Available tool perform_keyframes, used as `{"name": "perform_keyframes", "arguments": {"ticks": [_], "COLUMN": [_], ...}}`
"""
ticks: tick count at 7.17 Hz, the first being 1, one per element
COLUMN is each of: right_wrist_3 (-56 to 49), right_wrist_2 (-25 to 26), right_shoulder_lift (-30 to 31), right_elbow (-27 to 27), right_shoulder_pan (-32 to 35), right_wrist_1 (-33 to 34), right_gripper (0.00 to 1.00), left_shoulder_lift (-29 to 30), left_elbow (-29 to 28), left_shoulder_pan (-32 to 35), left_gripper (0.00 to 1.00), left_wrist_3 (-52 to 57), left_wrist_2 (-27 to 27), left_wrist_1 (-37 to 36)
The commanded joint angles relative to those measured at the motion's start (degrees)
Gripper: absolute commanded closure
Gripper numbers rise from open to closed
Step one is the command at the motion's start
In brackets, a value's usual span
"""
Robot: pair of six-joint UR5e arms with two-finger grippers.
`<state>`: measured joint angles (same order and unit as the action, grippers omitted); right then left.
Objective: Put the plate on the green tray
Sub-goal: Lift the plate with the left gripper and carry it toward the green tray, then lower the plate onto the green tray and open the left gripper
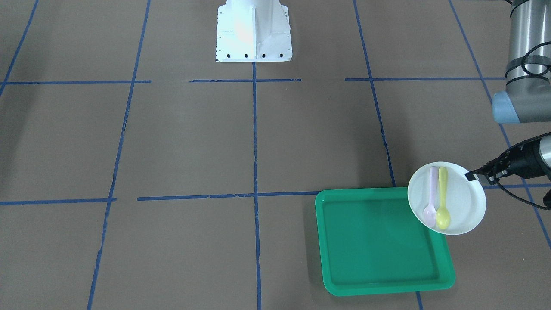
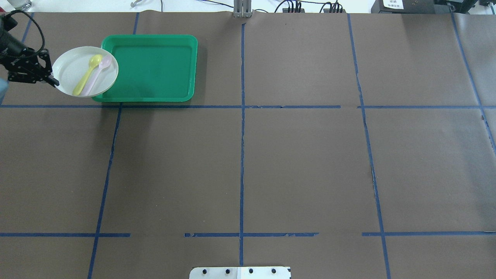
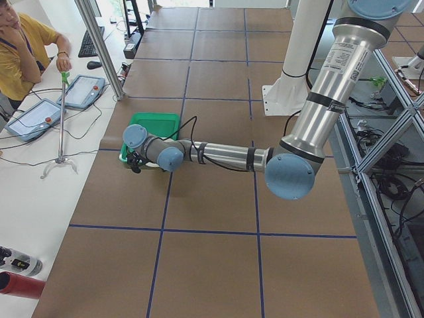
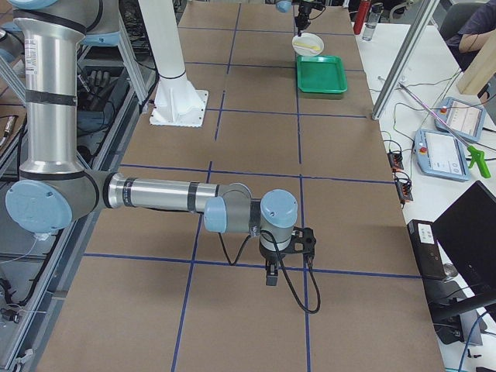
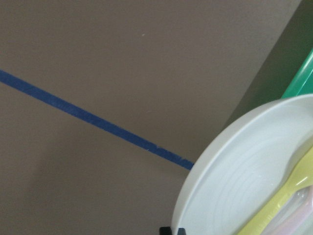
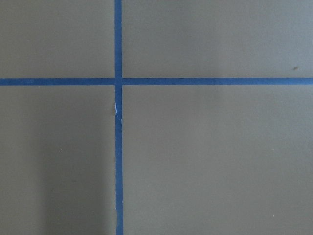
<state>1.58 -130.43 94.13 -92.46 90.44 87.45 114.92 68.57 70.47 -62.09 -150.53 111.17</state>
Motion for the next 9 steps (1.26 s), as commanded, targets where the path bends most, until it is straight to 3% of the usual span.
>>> {"name": "perform_keyframes", "arguments": {"ticks": [1,3,7,8,9], "right_wrist_3": [0.0,0.0,0.0,0.0,0.0], "right_wrist_2": [0.0,0.0,0.0,0.0,0.0], "right_shoulder_lift": [0.0,0.0,0.0,0.0,0.0], "right_elbow": [0.0,0.0,0.0,0.0,0.0], "right_shoulder_pan": [0.0,0.0,0.0,0.0,0.0], "right_wrist_1": [0.0,0.0,0.0,0.0,0.0], "right_gripper": [0.00,0.00,0.00,0.00,0.00], "left_shoulder_lift": [8.9,11.9,14.8,14.5,14.4], "left_elbow": [-10.6,-15.4,-19.3,-19.3,-19.3], "left_shoulder_pan": [-1.7,-4.6,-8.2,-8.8,-8.9], "left_gripper": [1.00,1.00,1.00,0.92,0.69], "left_wrist_3": [-5.8,-20.8,-22.9,-23.0,-22.9], "left_wrist_2": [0.2,4.7,7.9,8.0,8.1], "left_wrist_1": [5.4,18.7,23.5,23.5,23.5]}}
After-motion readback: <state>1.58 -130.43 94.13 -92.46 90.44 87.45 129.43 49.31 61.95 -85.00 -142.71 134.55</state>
